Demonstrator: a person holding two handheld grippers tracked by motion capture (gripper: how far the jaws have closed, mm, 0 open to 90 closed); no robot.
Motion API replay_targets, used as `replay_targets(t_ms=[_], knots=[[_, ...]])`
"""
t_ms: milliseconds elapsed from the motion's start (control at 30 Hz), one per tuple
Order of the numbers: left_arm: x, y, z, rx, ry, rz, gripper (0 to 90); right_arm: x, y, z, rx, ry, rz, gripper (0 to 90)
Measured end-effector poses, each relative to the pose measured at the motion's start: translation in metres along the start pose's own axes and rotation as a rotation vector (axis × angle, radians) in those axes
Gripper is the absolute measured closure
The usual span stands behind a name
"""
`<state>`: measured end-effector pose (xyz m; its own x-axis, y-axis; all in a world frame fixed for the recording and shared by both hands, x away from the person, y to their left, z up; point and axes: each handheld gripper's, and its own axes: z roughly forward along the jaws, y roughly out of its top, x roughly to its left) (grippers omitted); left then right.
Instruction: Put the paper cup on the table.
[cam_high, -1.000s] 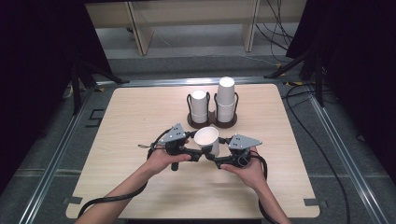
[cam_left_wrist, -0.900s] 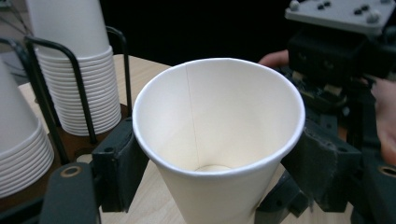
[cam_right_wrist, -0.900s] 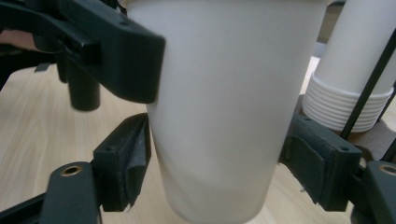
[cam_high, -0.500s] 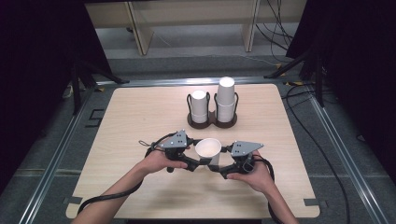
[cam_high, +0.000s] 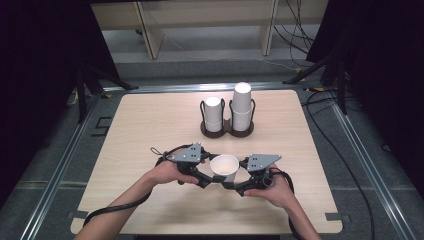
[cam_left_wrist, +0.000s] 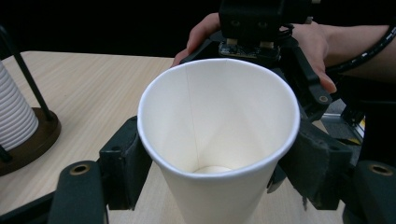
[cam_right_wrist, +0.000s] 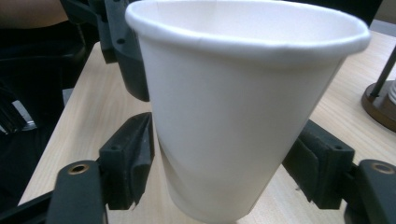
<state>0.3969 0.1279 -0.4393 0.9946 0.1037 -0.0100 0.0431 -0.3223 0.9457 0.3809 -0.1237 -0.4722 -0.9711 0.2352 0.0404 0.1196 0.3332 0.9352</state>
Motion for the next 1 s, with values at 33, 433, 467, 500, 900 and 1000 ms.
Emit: replay_targets(t_ms=[33, 433, 467, 500, 900, 1000], knots=[[0.001, 0.0, -0.001, 0.013, -0.006, 0.022, 28.7, 0.0, 0.0, 0.0, -0.003, 0.008, 0.002, 30.6], [-0.003, 0.002, 0.003, 0.002, -0.071, 0.064, 30.0, 0.007, -0.003, -0.003, -0.002, 0.037, -0.012, 34.6], [-0.003, 0.002, 0.003, 0.003, -0.07, 0.068, 30.2, 0.006, -0.003, -0.004, -0.009, 0.029, -0.029, 34.8], [-0.003, 0.001, 0.003, 0.0, -0.07, 0.069, 30.5, 0.007, -0.003, -0.004, -0.007, 0.03, -0.014, 35.1], [-0.006, 0.001, 0.004, 0.018, -0.037, 0.097, 16.6, 0.008, 0.001, -0.007, 0.011, 0.013, -0.014, 35.6], [-0.009, 0.002, 0.002, 0.011, -0.01, 0.081, 14.0, 0.007, 0.001, -0.011, 0.024, -0.006, -0.024, 35.6]])
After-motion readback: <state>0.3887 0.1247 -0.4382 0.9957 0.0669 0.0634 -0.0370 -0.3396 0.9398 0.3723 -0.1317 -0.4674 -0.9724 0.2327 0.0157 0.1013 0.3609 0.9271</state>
